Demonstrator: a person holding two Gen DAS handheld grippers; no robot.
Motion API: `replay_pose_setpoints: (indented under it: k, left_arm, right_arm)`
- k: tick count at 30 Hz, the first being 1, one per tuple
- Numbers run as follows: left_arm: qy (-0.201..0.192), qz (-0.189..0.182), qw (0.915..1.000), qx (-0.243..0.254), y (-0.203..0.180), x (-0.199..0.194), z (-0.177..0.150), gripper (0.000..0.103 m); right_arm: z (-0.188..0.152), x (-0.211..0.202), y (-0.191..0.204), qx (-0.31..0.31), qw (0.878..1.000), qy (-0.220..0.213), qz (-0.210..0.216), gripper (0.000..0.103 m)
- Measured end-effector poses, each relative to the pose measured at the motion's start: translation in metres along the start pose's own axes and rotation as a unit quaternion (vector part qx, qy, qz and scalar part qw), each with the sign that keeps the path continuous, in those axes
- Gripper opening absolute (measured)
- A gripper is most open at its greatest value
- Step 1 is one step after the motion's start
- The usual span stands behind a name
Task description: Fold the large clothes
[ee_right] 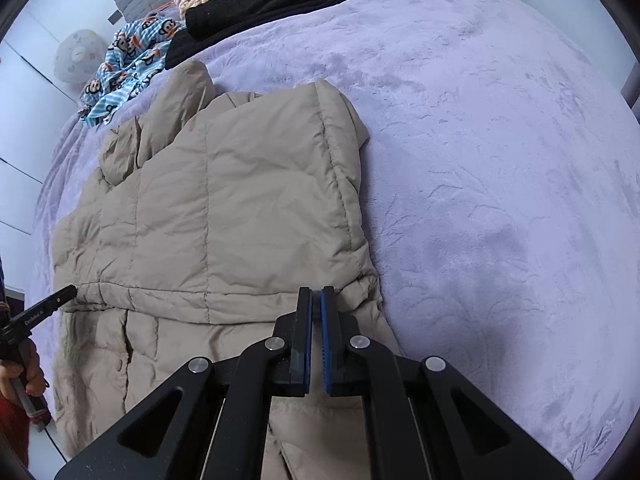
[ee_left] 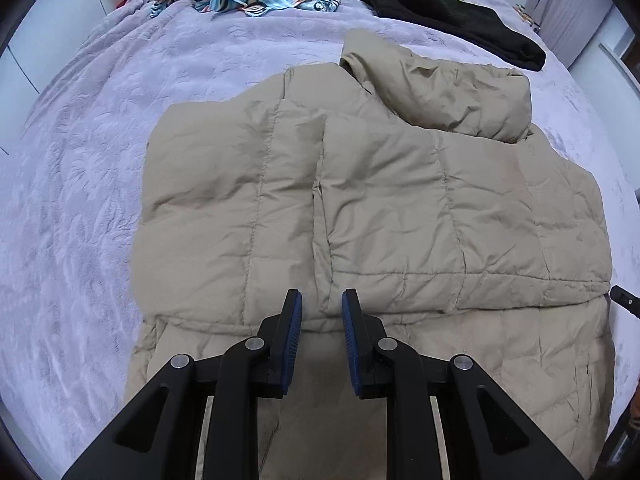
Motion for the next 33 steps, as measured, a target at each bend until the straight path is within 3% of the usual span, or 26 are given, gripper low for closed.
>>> replay_pose_setpoints:
  k: [6,9,10,11,12,13,15,22,24,26,33]
  left_arm:
    - [0.004,0.018,0.9998,-0.009,-0.004,-0.031,-0.018,0.023]
    - [0.005,0.021,0.9997,-0.009,-0.008,-0.044,-0.024,0.023]
    - [0.006,0.02,0.9997,-0.011,-0.009,-0.047,-0.026,0.024]
    - [0.007,0.021,0.9997,-0.013,-0.01,-0.051,-0.028,0.033]
    - [0.008,0.023,0.9996,-0.016,-0.01,-0.056,-0.029,0.07]
    - [0.001,0.029,0.9994,-0.021,-0.01,-0.062,-0.03,0.098]
    - [-0.027,0.035,0.9986,-0.028,-0.012,-0.08,-0.033,0.1]
    - [-0.021,0.052,0.998,-0.031,-0.021,-0.1,-0.043,0.1]
    - [-0.02,0.06,0.9976,-0.03,-0.025,-0.106,-0.049,0.1]
    - [-0.017,0.065,0.9974,-0.026,-0.028,-0.109,-0.056,0.1]
    - [-0.007,0.078,0.996,-0.042,-0.029,-0.116,-0.084,0.1]
  right_arm:
    - [-0.025,-0.019,0.002,0.025,0.999,0.033,0.018,0.006]
    - [-0.037,-0.027,0.001,0.042,0.998,0.045,0.025,0.018]
    - [-0.04,-0.029,0.001,0.045,0.998,0.048,0.026,0.03]
    - [-0.043,-0.032,0.002,0.047,0.997,0.047,0.025,0.047]
    - [-0.045,-0.036,0.002,0.048,0.998,0.045,0.023,0.053]
    - [-0.046,-0.039,0.003,0.047,0.998,0.043,0.024,0.057]
    - [-0.048,-0.045,0.006,0.047,0.997,0.047,0.031,0.057]
    - [-0.053,-0.059,0.017,0.039,0.997,0.048,0.054,0.062]
    - [-0.054,-0.063,0.021,0.033,0.996,0.046,0.064,0.067]
    - [-0.057,-0.066,0.025,0.029,0.996,0.042,0.076,0.083]
    - [-0.067,-0.074,0.032,0.024,0.994,0.051,0.094,0.084]
Point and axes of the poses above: each gripper's, at about its wrist camera, not at the fingertips, and x roughly the way its jaws point, y to its left, z to its top, the point moved 3 cm from there along x, roughly the way its jaws point, and after that the axes turned 1 degree about -z, right-handed, at the moved point
